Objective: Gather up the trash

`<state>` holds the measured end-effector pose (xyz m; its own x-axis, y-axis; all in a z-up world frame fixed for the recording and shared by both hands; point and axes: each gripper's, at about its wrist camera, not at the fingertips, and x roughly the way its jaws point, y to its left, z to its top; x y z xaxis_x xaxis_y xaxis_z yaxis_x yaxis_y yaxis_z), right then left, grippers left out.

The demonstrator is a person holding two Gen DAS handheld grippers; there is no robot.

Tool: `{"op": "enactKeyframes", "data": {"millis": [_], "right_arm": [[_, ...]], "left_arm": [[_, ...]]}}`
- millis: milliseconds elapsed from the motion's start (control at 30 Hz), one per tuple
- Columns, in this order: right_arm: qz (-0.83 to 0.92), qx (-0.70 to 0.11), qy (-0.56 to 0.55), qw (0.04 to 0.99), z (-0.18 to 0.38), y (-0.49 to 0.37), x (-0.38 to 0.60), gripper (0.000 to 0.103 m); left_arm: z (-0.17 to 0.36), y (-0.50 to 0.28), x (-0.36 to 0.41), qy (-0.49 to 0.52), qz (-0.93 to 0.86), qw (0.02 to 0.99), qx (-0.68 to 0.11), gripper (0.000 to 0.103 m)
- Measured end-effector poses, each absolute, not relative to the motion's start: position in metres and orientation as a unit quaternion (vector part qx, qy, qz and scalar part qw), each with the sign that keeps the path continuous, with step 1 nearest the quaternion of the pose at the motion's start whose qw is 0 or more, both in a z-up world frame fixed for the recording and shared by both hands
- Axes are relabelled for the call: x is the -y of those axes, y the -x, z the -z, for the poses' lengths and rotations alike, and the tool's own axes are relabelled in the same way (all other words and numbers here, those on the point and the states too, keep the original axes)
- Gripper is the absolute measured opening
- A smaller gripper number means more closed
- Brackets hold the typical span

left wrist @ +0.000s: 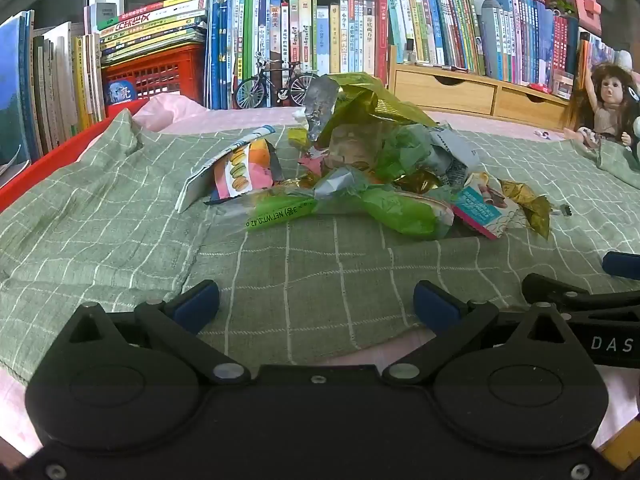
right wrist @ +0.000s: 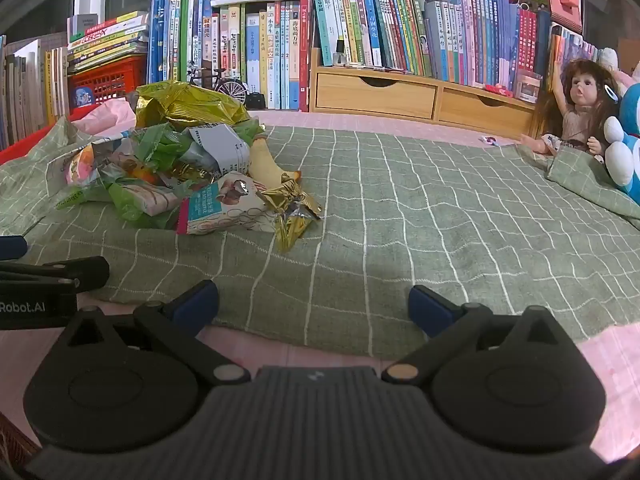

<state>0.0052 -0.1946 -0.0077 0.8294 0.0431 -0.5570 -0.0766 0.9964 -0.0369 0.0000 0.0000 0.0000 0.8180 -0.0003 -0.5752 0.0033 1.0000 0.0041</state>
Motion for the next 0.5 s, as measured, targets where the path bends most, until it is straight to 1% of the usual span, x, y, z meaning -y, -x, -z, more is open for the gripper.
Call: {"op": "enactKeyframes", "data": {"millis": [500], "right_arm": [[-0.032,-0.292,0.027,0.956,0.0078,-0.0052,0.1945,0.103]], "left_arm": [[0.0000,0.0001,0.0000,-0.002,0.001,0.954,-0.300,0.103]]}}
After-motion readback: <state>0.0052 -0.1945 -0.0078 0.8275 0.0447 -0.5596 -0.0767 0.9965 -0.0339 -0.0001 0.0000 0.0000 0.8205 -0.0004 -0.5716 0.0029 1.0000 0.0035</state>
